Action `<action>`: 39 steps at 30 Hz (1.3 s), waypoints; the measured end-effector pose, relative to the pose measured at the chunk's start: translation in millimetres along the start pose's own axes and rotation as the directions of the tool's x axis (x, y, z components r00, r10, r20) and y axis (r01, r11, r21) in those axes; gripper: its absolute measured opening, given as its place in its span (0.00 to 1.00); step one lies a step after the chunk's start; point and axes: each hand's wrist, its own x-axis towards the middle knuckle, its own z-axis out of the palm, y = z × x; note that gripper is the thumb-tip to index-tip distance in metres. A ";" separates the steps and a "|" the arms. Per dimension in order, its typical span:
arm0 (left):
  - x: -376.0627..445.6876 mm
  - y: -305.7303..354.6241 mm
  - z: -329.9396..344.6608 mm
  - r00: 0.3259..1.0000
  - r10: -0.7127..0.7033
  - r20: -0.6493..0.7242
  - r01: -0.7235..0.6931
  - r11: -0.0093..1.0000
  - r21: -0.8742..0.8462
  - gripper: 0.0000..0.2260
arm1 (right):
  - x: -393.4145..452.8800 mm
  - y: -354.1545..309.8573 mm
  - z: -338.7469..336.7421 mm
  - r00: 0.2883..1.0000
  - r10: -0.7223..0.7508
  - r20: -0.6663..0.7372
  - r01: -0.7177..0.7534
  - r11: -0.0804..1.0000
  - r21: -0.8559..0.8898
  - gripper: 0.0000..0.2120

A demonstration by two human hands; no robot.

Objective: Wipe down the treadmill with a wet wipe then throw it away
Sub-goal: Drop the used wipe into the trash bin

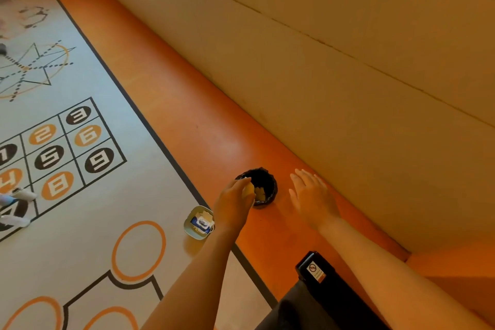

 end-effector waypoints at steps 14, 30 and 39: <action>113.5 -31.0 42.4 0.999 0.035 0.041 -0.037 0.997 0.062 0.17 | 102.2 43.2 34.3 0.995 0.036 -0.097 -0.036 0.999 0.003 0.22; 216.8 -280.5 145.5 0.963 0.241 0.119 -0.246 0.969 0.024 0.17 | 191.6 -52.6 311.3 0.964 0.258 -0.069 -0.251 0.963 0.096 0.23; 267.8 -279.3 78.6 0.921 0.348 0.174 -0.351 0.936 -0.018 0.17 | 234.5 -95.8 268.9 0.914 0.387 -0.123 -0.372 0.919 0.133 0.23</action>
